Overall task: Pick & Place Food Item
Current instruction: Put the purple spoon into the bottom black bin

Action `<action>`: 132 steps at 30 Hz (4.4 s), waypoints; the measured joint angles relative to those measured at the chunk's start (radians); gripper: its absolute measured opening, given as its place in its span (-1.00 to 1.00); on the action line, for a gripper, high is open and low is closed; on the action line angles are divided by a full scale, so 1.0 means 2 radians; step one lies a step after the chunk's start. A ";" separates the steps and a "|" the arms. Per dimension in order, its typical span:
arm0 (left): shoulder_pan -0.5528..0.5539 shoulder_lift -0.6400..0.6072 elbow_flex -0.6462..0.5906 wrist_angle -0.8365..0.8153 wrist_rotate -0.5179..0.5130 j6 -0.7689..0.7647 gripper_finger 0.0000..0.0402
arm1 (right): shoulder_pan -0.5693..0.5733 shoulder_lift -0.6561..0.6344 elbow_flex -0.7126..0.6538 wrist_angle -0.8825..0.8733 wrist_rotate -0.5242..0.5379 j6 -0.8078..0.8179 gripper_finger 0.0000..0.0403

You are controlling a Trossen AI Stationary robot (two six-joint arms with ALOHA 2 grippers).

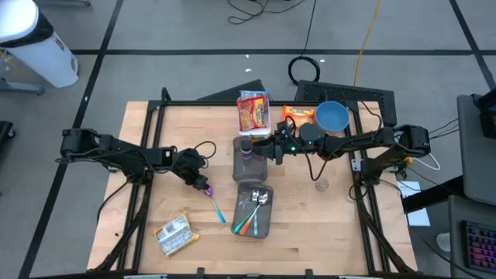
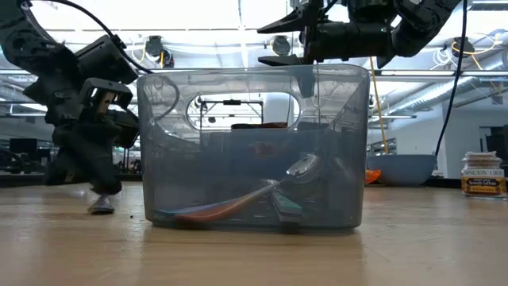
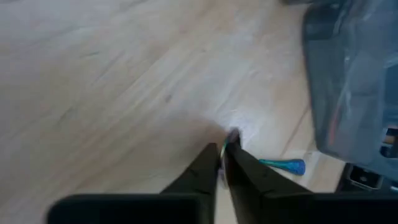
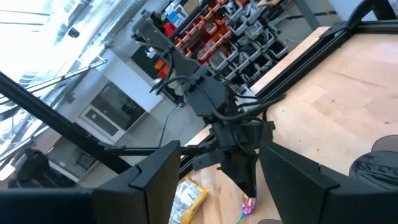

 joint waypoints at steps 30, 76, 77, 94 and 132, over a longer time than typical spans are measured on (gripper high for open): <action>0.132 0.021 0.509 -0.470 -0.033 0.476 -0.98 | 0.025 -0.039 0.090 -0.185 -0.005 -0.066 0.05; 0.076 0.199 0.717 -0.487 -0.025 0.518 -0.92 | 0.036 -0.022 0.092 -0.198 0.081 -0.068 -0.90; 0.076 0.199 0.717 -0.487 -0.025 0.517 -0.91 | 0.036 -0.022 0.092 -0.198 0.082 -0.072 -0.94; 0.118 0.198 0.717 -0.487 0.056 0.519 -0.54 | 0.036 -0.022 0.092 -0.194 0.083 -0.087 -0.99; 0.133 0.082 0.498 -0.079 0.052 0.258 -0.02 | -0.018 -0.149 0.091 -0.201 0.197 -0.182 -1.00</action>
